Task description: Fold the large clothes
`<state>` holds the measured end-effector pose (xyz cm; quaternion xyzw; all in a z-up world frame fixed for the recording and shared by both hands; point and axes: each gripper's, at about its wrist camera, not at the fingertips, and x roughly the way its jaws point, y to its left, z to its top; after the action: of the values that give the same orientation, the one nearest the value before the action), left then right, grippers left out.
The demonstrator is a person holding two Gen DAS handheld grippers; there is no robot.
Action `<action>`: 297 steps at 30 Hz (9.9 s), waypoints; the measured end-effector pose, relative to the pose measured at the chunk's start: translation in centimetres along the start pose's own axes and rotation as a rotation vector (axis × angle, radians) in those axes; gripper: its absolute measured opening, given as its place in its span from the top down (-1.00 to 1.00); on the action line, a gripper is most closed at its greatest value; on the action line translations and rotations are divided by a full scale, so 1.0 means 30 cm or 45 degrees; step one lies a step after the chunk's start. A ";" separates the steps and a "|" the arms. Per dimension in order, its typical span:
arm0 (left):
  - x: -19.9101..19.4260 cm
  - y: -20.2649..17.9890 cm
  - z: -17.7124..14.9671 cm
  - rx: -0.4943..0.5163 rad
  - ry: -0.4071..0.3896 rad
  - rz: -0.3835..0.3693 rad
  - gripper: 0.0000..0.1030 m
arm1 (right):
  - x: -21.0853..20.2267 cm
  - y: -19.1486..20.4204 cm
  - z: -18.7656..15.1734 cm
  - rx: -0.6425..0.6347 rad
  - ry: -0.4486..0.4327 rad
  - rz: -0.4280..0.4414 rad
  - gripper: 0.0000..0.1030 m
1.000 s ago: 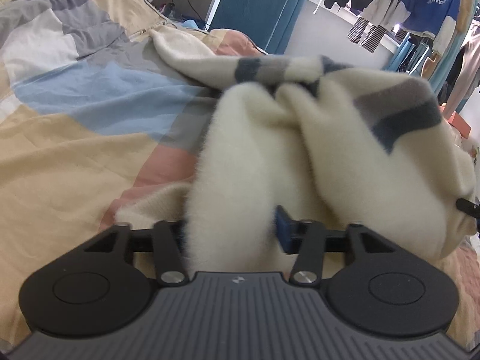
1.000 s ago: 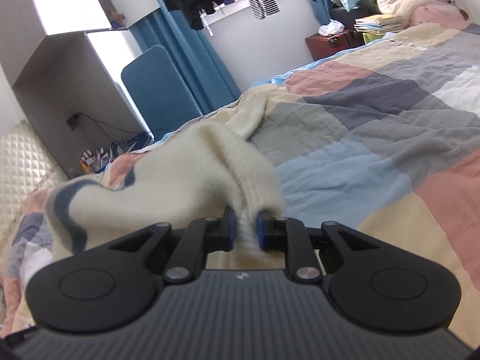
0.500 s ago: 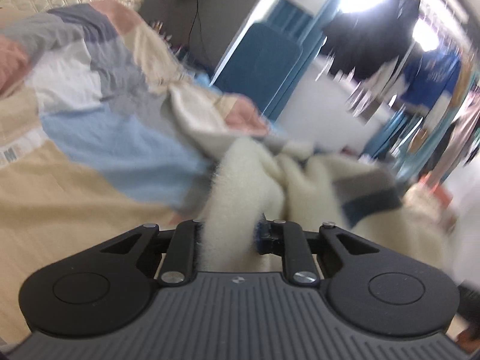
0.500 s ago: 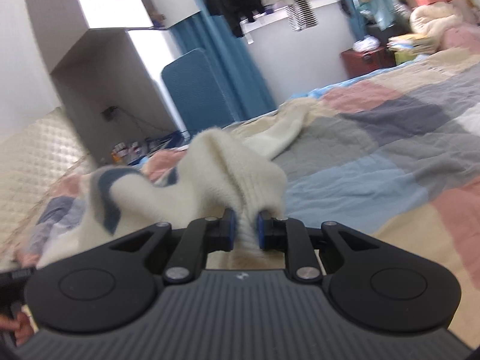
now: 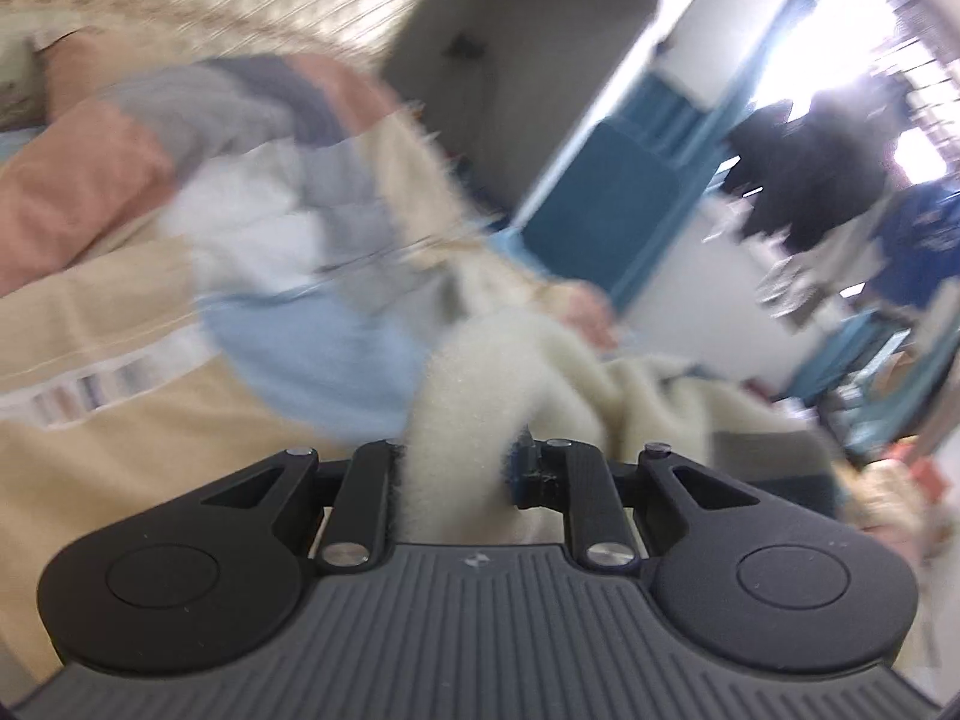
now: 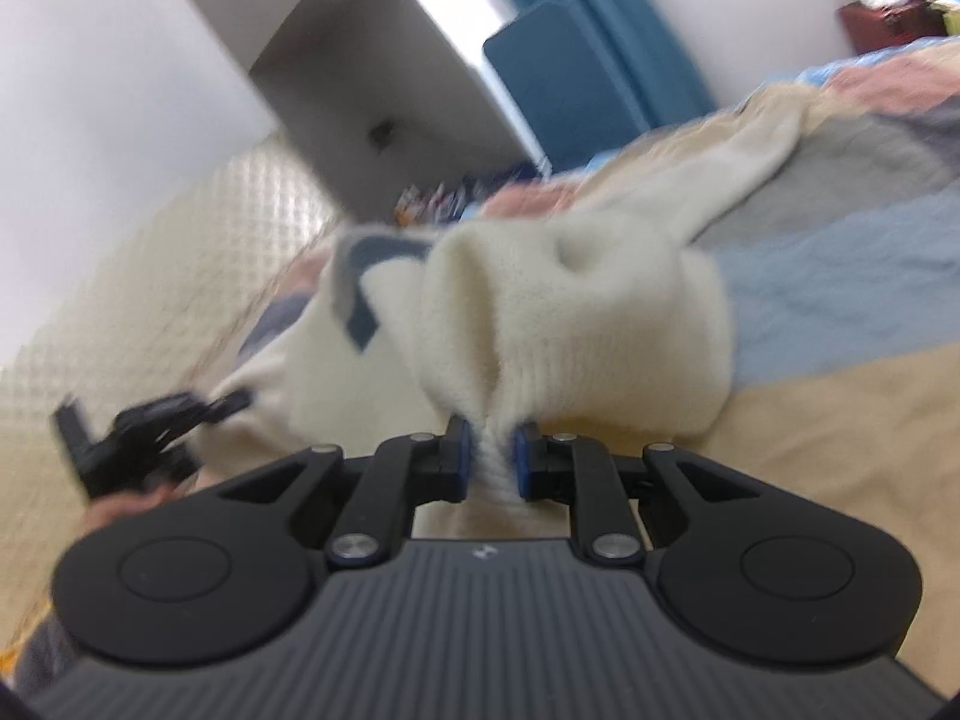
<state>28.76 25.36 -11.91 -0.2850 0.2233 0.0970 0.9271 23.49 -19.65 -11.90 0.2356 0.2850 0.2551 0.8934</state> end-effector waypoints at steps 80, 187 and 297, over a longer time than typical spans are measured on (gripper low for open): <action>0.014 -0.174 -0.426 -0.095 0.728 -0.452 -0.03 | -0.111 -0.152 0.065 0.445 -0.137 -0.123 -0.06; 0.315 -0.403 0.280 0.372 0.145 -0.176 0.64 | 0.627 0.119 0.509 -0.388 0.070 -0.332 0.81; -0.213 -0.388 -0.309 0.409 0.318 -0.463 -0.10 | -0.246 0.027 -0.095 -0.112 0.001 -0.451 0.68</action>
<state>23.37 10.20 -10.09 -0.1793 0.2935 -0.1437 0.9279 16.22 -22.60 -10.65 0.1423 0.3110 0.1061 0.9337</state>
